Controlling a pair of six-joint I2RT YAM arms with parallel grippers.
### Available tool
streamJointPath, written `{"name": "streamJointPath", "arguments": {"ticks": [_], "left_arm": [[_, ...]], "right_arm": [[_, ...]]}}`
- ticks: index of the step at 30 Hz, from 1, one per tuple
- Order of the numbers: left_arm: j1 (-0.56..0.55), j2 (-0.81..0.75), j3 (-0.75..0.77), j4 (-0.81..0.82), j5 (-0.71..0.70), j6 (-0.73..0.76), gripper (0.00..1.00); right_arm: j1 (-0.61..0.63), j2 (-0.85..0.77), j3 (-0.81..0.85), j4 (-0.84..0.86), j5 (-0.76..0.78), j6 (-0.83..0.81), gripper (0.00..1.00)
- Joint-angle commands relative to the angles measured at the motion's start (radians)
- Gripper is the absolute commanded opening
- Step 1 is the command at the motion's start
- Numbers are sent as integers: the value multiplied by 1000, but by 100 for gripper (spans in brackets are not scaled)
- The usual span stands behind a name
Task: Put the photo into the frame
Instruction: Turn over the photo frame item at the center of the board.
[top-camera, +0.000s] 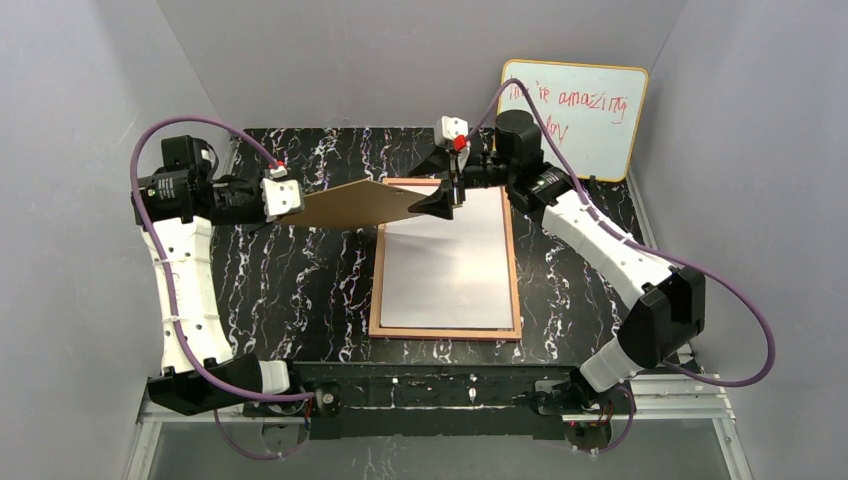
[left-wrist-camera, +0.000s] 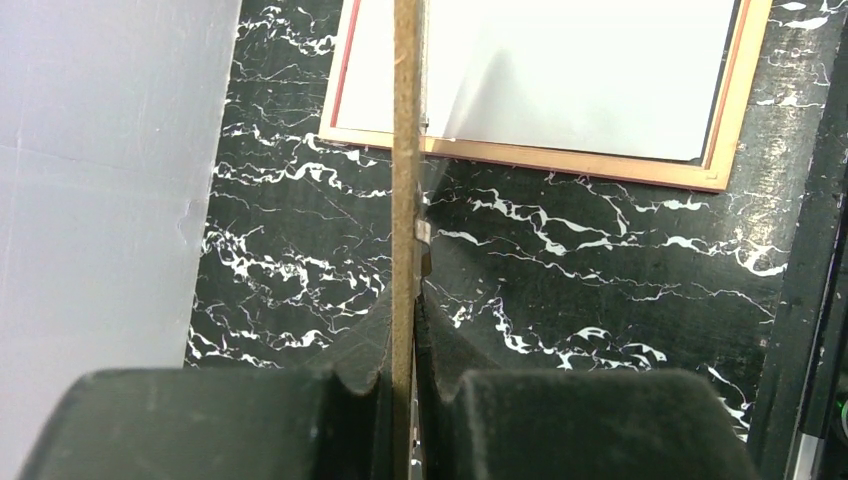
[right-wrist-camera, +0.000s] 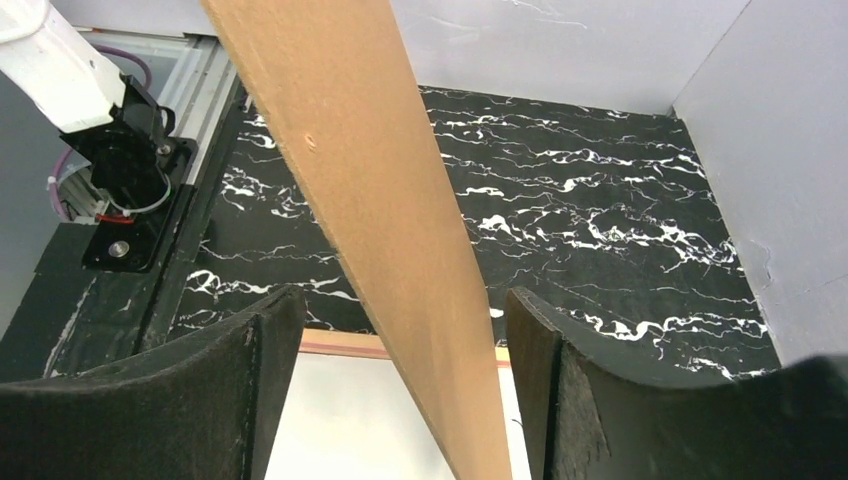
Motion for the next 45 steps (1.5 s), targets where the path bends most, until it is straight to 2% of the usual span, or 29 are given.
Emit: {"name": "streamJointPath", "arguments": {"ticks": [1,7,9,11,15,16,17,18,19,20,21,23,24,25,28,32,34,39,45], "left_arm": [[-5,-32,-10,-1,111,-2,0],[-5,-38,-37,-1,115,21,0],[-5,-37,-43,-1,113,27,0],[-5,-32,-41,-1,112,27,0],[-5,-29,-39,11,111,21,0],[-5,-31,-43,25,110,0,5],[-4,-38,-53,85,109,-45,15],[-5,-52,-72,168,102,-123,34],[-5,-72,-100,275,92,-230,52],[-4,-102,-145,424,79,-365,63],[-5,-132,-196,575,64,-489,67],[-5,-196,-299,857,17,-721,83],[-5,-217,-337,954,-6,-801,92],[-5,-227,-371,1039,-29,-895,98],[-5,-196,-344,1144,-106,-1069,98],[-4,-92,-226,1094,-189,-1178,98],[-3,-76,-205,1093,-219,-1209,98],[-3,-73,-188,1113,-285,-1268,98],[-4,-31,-195,1103,-497,-1274,98]], "right_arm": [[9,43,68,2,-22,-25,77],[19,78,100,-32,-40,-26,67],[22,85,105,-34,-45,-24,61],[24,95,110,-37,-53,-21,52],[29,128,129,-32,-54,16,26],[29,136,133,-23,-51,33,17],[29,143,133,-8,-44,57,6],[29,148,129,11,-32,84,1],[29,152,123,48,-19,120,1],[29,154,112,84,-9,162,1],[29,160,108,119,-6,200,1],[27,173,108,177,14,288,1],[24,184,116,191,26,340,1],[16,202,135,198,30,401,1],[-31,265,190,235,6,616,1],[-84,297,115,493,-62,928,1],[-93,292,78,533,-38,985,1],[-123,290,51,487,23,1069,1],[-175,267,-29,545,6,1262,1]]}}
